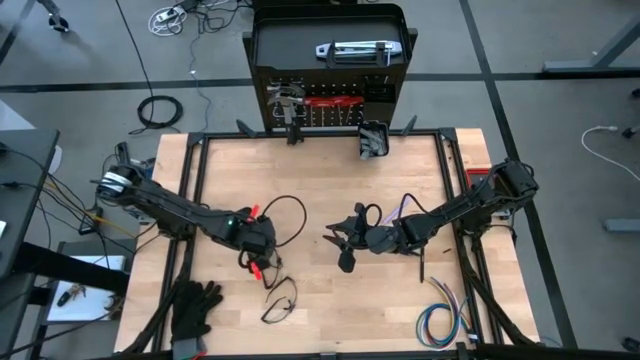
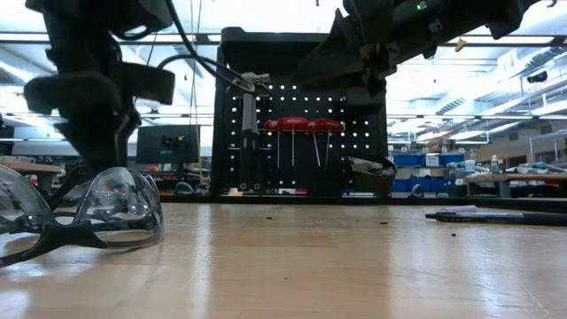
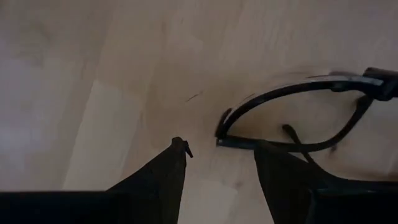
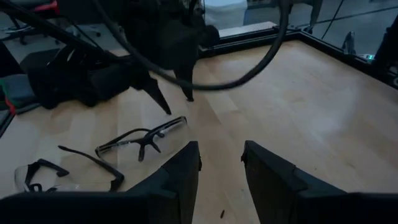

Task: Hang tools onto peg board
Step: Hang the top glasses on the pegboard

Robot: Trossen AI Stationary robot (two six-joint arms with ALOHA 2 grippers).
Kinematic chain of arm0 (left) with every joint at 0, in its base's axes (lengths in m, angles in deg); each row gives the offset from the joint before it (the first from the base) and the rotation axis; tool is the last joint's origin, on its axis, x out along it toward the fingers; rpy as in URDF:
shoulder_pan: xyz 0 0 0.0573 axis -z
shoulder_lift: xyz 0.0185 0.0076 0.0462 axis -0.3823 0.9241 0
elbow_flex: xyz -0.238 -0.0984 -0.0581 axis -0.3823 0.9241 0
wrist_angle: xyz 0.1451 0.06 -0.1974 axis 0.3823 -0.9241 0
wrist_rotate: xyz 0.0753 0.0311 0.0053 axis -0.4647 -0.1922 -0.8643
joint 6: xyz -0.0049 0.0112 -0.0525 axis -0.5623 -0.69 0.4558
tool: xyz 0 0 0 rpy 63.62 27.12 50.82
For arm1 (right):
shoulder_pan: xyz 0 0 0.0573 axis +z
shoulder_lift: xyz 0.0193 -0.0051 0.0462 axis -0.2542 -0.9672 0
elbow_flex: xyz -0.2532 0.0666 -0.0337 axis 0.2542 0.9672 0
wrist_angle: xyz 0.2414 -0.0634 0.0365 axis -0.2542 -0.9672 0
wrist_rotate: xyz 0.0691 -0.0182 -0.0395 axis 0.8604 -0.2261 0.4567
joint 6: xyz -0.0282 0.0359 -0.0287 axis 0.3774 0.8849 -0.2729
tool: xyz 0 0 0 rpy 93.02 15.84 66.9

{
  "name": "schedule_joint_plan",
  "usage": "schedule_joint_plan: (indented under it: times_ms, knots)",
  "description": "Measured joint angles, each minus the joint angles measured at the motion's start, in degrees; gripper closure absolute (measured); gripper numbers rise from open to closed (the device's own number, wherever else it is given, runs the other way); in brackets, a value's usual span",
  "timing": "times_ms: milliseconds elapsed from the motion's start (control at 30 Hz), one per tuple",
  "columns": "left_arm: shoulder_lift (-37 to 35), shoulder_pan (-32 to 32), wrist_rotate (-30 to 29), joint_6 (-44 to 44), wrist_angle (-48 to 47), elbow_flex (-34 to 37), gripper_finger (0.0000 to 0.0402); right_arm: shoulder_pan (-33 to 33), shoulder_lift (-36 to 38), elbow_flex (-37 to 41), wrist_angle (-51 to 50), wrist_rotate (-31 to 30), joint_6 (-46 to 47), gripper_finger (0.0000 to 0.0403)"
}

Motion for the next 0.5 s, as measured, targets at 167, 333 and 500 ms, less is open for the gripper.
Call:
schedule_joint_plan:
  times_ms: [167, 333, 500]
  knots:
    - [1.1, -0.3, -3.4, -3.3, 3.9, 0.9, 0.0214, 0.0, 0.0, 0.0, 0.0, 0.0, 0.3, 0.0266]
    - [2.8, -0.9, -3.9, -9.4, 6.4, 0.9, 0.0213, 0.0, 0.0, 0.0, 0.3, 0.0, 0.4, 0.0265]
    - [6.2, -3.2, -12.0, -14.0, 9.4, 0.9, 0.0213, 0.0, 0.0, 0.0, 0.4, 0.0, 0.4, 0.0267]
